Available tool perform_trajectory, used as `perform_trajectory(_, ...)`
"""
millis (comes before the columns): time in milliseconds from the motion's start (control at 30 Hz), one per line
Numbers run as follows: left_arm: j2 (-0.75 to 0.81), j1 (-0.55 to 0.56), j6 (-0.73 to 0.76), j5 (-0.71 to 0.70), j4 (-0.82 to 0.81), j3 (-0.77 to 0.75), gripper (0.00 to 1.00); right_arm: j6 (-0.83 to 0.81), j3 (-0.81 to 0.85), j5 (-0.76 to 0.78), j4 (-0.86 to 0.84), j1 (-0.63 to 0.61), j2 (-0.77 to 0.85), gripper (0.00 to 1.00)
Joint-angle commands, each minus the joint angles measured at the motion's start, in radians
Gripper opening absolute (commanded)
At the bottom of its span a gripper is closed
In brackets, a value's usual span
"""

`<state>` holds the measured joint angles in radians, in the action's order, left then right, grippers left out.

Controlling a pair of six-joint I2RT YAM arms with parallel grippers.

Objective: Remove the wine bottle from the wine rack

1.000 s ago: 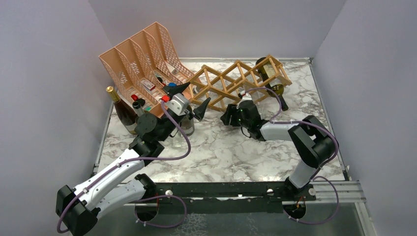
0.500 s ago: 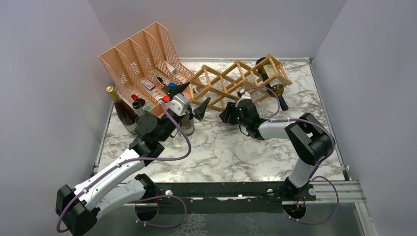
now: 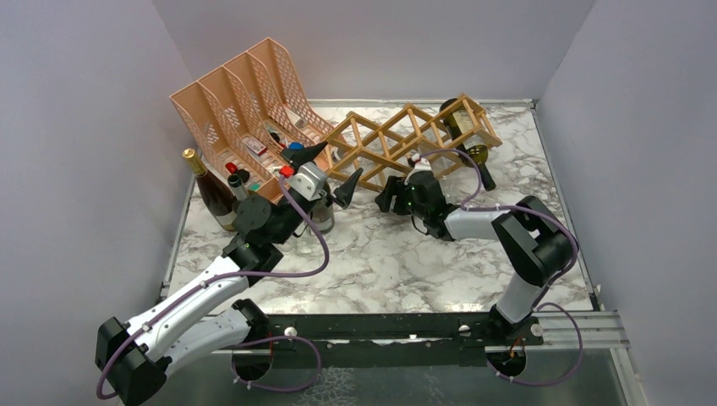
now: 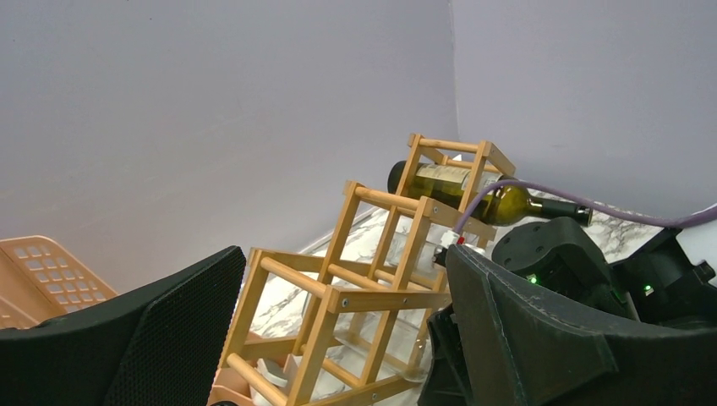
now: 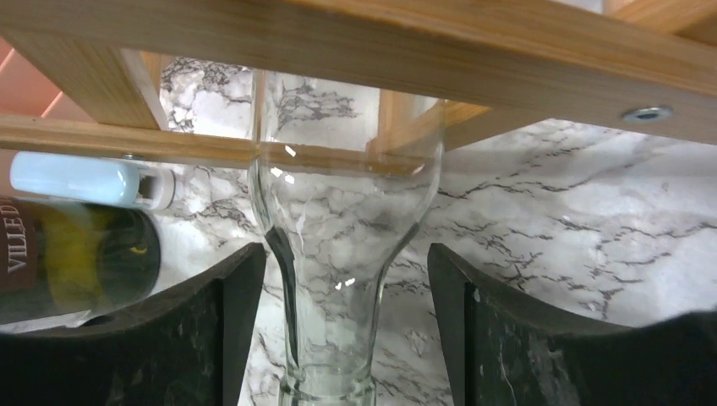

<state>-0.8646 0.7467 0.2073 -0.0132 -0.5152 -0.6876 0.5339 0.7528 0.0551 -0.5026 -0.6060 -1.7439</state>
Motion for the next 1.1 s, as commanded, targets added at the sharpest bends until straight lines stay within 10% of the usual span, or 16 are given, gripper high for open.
perform_trajectory(0,0.015,0.008,0.01,-0.014,-0.031,0.013,0.95,-0.032,0.013,0.02,0.104,0.002,0.085,0.82)
perform_trajectory(467,0.013,0.023,0.009,-0.019,-0.031,0.013,0.95,-0.187,0.045,0.212,0.731,0.002,0.655,0.97)
perform_trajectory(667,0.015,0.035,0.014,-0.018,-0.031,0.013,0.95,-0.258,0.193,0.348,0.841,0.098,0.662,1.0)
perform_trajectory(1067,0.029,0.058,0.028,-0.029,-0.031,0.014,0.95,-0.25,0.204,-0.061,0.709,0.607,0.561,0.95)
